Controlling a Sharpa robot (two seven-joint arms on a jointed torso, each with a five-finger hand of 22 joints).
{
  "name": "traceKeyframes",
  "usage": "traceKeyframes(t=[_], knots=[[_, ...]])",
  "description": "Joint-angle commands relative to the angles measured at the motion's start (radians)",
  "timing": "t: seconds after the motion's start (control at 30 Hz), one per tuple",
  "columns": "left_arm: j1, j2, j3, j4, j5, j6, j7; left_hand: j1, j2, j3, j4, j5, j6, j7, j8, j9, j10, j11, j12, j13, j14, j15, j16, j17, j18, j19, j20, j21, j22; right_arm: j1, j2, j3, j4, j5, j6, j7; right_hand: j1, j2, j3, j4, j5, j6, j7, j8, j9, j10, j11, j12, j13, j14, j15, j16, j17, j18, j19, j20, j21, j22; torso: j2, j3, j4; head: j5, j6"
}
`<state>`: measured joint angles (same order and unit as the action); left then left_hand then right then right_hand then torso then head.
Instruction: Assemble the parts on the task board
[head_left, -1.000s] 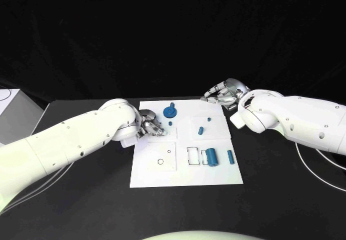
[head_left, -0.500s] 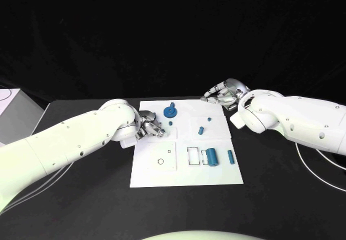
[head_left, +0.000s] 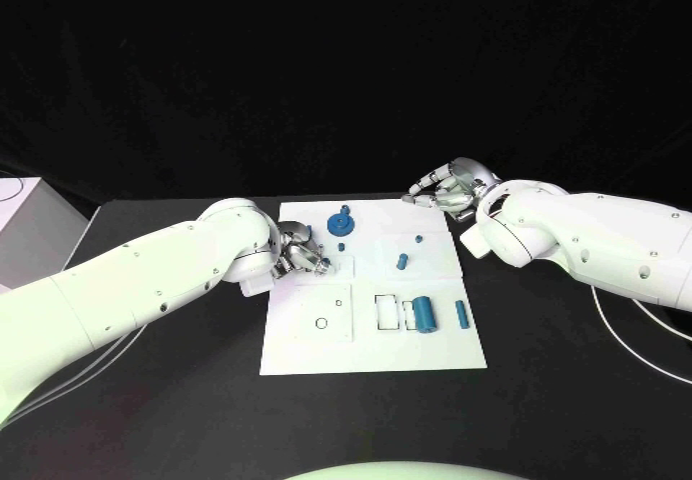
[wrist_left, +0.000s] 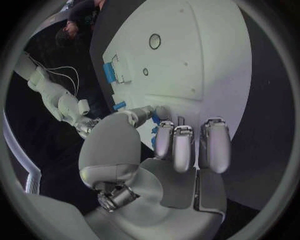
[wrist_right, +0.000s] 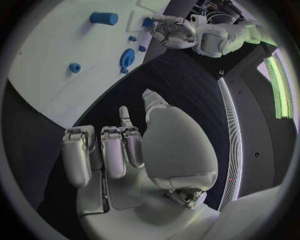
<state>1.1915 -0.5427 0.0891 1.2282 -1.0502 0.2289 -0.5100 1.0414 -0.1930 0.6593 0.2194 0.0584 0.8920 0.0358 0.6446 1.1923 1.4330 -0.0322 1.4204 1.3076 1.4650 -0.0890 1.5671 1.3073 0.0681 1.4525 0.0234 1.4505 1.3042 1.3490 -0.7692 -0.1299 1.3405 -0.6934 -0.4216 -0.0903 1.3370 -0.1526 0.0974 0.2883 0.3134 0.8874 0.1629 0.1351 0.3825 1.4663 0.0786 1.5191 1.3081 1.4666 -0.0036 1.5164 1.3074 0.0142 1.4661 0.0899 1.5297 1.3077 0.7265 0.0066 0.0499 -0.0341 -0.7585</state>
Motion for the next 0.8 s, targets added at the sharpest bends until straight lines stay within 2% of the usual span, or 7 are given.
traceKeyframes(t=[0.03,0.43,0.53,0.7,0.8], knots=[[-0.008,0.000,-0.006,-0.002,-0.009,0.020,-0.007,-0.005,0.004,-0.006,0.001,-0.003,0.003,0.004,-0.006,0.000,-0.001,0.004,-0.002,0.034,0.102,0.005,-0.003,0.251,-0.012,-0.004,0.003,-0.005,0.000,0.000,-0.001,0.000,0.001,-0.005,0.007,0.005,-0.009,0.003,0.004,0.000,0.000,-0.008,0.002,0.006,0.001,0.051,0.001,-0.001,0.216,0.077,0.002,-0.004,0.147,-0.001,0.089,0.005,-0.006,0.218,0.000,0.0001,-0.0004,0.001,0.000],[-0.008,-0.004,-0.005,0.001,0.012,-0.011,-0.003,-0.015,0.006,-0.030,0.020,-0.003,-0.003,0.006,-0.012,0.000,-0.006,0.005,-0.007,0.027,0.102,0.005,-0.003,0.251,-0.012,-0.005,0.003,-0.007,-0.002,-0.001,-0.001,0.000,0.001,-0.005,0.007,0.005,-0.009,0.003,0.004,0.000,0.000,-0.008,0.002,0.006,0.001,0.051,0.001,-0.001,0.216,0.077,0.002,-0.004,0.147,-0.001,0.089,0.005,-0.006,0.218,0.000,0.0005,0.0004,0.001,0.000],[-0.008,-0.005,-0.005,0.000,0.022,-0.017,-0.003,-0.020,0.014,-0.040,0.037,-0.003,-0.010,0.010,-0.020,-0.002,-0.008,0.008,-0.009,0.025,0.102,0.007,-0.003,0.251,-0.012,-0.006,0.005,-0.008,-0.004,-0.001,-0.001,0.000,0.001,-0.005,0.007,0.005,-0.009,0.003,0.004,0.000,0.000,-0.008,0.002,0.006,0.001,0.051,0.001,-0.001,0.216,0.077,0.002,-0.004,0.147,-0.001,0.089,0.005,-0.006,0.218,0.000,0.0002,-0.0001,0.000,0.000],[-0.008,-0.006,-0.005,-0.002,0.028,-0.017,-0.003,-0.023,0.018,-0.044,0.046,-0.003,-0.011,0.011,-0.023,-0.002,-0.010,0.009,-0.010,0.023,0.102,0.008,-0.003,0.251,-0.011,-0.007,0.006,-0.009,-0.005,-0.001,-0.001,0.000,0.000,-0.005,0.007,0.004,-0.009,0.003,0.005,0.000,0.000,-0.008,0.002,0.006,0.001,0.051,0.000,-0.001,0.216,0.077,0.001,-0.004,0.147,-0.001,0.089,0.005,-0.006,0.218,0.000,0.0002,0.0002,0.000,-0.001],[-0.008,-0.006,-0.005,-0.003,0.033,-0.016,-0.003,-0.018,0.029,-0.042,0.051,-0.002,-0.012,0.010,-0.025,-0.002,-0.011,0.009,-0.011,0.022,0.102,0.009,-0.003,0.250,-0.011,-0.007,0.006,-0.010,-0.006,-0.001,-0.001,0.000,0.000,-0.005,0.007,0.004,-0.009,0.003,0.005,0.000,0.000,-0.008,0.002,0.006,0.001,0.051,0.000,-0.001,0.216,0.077,0.001,-0.004,0.147,-0.001,0.089,0.005,-0.006,0.218,0.000,0.0004,0.0004,0.000,0.000]])
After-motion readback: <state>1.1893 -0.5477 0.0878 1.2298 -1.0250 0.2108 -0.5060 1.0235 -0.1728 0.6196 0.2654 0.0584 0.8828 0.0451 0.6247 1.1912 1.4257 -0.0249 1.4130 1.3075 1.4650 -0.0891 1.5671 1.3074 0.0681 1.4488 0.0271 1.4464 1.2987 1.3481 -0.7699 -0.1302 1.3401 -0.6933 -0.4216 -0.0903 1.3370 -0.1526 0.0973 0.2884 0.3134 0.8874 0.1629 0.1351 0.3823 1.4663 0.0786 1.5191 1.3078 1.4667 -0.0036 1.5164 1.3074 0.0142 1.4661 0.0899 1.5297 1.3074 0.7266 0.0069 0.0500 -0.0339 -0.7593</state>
